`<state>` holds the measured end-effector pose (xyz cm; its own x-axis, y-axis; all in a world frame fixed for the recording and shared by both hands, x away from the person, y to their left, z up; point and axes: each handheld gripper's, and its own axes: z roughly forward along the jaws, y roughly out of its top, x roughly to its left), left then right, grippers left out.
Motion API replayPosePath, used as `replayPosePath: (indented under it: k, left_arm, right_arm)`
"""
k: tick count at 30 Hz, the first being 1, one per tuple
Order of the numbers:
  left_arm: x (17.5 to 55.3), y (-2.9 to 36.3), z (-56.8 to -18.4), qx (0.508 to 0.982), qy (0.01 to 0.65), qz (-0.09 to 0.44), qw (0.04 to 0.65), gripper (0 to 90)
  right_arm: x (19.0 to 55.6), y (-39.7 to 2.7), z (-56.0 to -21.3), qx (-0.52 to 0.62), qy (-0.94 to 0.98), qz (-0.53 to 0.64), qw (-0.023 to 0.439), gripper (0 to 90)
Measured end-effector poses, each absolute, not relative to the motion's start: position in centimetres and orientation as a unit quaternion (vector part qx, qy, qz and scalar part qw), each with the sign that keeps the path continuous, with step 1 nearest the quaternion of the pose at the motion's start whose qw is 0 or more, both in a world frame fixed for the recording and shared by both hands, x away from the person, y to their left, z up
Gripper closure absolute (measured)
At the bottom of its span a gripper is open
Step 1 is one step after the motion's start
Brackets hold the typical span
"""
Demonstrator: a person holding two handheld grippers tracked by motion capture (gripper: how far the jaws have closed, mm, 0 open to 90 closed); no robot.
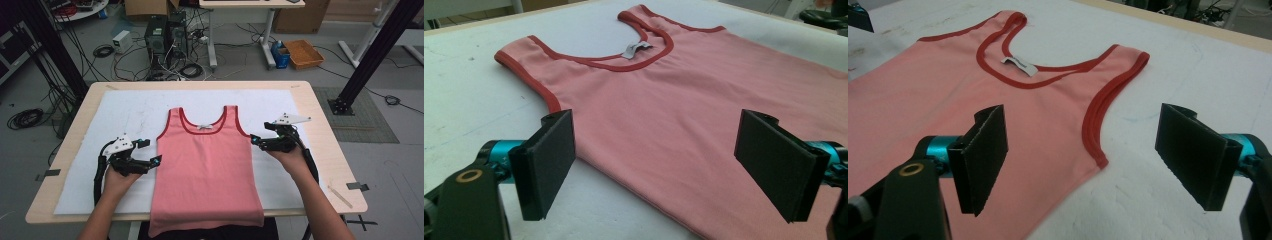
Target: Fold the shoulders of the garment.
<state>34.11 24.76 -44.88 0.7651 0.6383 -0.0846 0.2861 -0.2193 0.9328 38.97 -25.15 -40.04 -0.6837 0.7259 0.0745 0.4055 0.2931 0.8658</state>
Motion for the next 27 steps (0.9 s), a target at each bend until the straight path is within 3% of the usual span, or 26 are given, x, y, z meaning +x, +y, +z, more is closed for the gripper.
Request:
replayPosePath:
  k: [27]
  left_arm:
    - [34.1, 24.8, -44.9, 0.764, 0.303, 0.161, 0.547, 17.0]
  right_arm:
    - [47.3, -21.6, -39.7, 0.403, 0.794, 0.429, 0.154, 20.8]
